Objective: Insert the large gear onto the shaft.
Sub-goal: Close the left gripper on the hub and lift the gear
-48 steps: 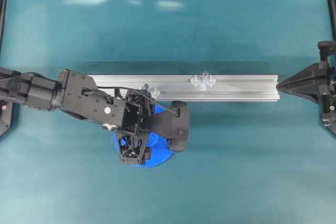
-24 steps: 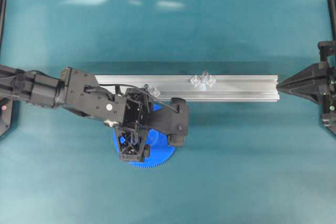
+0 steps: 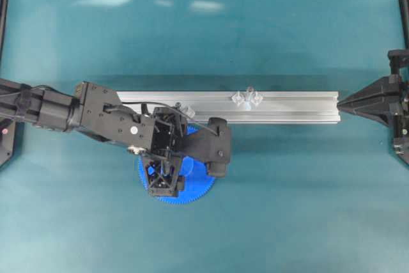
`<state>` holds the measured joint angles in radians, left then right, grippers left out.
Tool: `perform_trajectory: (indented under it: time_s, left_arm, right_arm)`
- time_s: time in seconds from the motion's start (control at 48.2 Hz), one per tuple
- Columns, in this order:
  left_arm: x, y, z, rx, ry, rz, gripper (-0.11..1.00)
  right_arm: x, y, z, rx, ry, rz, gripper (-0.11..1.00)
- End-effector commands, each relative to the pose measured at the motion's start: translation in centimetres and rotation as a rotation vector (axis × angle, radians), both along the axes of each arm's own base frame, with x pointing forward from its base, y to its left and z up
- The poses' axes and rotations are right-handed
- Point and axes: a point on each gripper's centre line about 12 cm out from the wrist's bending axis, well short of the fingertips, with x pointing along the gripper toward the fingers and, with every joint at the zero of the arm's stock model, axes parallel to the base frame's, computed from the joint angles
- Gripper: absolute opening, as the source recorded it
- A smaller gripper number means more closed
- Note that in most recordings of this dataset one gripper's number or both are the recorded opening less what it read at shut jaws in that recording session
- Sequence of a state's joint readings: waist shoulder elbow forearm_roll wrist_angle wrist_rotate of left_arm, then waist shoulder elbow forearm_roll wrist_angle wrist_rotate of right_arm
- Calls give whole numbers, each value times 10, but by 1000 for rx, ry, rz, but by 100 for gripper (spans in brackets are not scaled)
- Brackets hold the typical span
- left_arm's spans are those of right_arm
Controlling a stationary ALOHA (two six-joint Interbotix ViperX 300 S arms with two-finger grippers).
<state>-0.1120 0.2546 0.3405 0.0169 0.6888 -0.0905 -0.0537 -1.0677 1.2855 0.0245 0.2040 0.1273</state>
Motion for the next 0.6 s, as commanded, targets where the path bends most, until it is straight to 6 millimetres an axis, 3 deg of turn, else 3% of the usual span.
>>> perform_trajectory:
  time_s: [0.0,0.332,0.477,0.581]
  left_arm:
    - [6,3,10,-6,-44,19,95]
    - [4,1,6,-23,-26,71,93]
    - [2,-11,8,-22,-24,40,77]
    - [2,-20,10,-23,-30,18,76]
  right_arm:
    - [2,0,4,11,-8,-6,8]
    - [2,0,3,11,-7,-6,8]
    - [2,0,3,11,-7,-6,8]
    - [2,0,3,11,-7,-6,8]
